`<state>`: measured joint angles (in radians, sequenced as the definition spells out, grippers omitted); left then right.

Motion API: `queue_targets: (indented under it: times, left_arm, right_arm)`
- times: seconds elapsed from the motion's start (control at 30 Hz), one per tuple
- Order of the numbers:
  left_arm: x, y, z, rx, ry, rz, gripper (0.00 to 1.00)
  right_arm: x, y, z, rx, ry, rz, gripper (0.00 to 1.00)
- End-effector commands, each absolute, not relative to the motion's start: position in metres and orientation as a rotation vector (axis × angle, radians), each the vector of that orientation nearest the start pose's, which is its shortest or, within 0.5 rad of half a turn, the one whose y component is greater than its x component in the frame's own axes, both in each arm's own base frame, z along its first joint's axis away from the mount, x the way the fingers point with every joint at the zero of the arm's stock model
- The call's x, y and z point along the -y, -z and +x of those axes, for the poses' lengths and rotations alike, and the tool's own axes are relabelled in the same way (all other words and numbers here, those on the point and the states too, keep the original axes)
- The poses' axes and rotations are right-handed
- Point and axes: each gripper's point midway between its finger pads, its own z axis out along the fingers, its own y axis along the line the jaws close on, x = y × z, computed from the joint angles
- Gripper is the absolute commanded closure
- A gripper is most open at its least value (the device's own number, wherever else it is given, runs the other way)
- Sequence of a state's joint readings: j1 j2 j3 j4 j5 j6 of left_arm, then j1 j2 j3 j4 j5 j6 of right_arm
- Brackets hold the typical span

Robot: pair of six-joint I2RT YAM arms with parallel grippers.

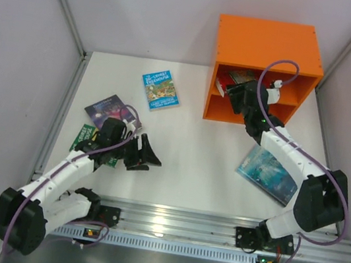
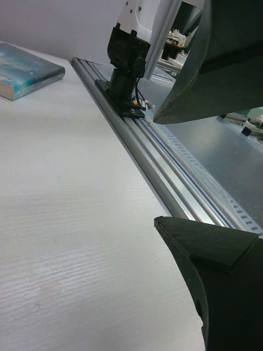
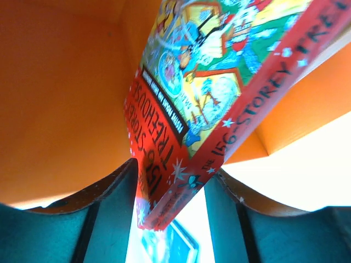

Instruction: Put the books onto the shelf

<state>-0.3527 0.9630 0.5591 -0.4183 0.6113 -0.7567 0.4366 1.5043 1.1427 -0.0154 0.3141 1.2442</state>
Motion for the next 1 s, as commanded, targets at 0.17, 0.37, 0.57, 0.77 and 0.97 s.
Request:
queue_targets:
  times: [0.17, 0.37, 0.57, 0.77, 0.97]
  left_arm:
    - [0.198, -0.124, 0.18, -2.52, 1.218, -0.187, 0.27]
    - [0.198, -0.12, 0.179, -2.525, 1.225, -0.209, 0.27]
    - [0.198, -0.126, 0.179, -2.509, 1.236, -0.219, 0.28]
    - [0.196, -0.125, 0.175, -2.508, 1.229, -0.233, 0.28]
    - [0.196, -0.125, 0.174, -2.508, 1.231, -0.236, 0.28]
  right_arm:
    - [-0.188, -0.254, 0.428, -1.88, -0.792, 0.847, 0.45]
    - [-0.174, -0.247, 0.424, -1.888, -0.746, 0.857, 0.44]
    - [-0.174, -0.253, 0.427, -1.85, -0.78, 0.851, 0.53]
    - [-0.187, -0.264, 0.439, -1.795, -0.884, 0.858, 0.69]
    - [-0.197, -0.264, 0.451, -1.752, -0.947, 0.893, 0.71]
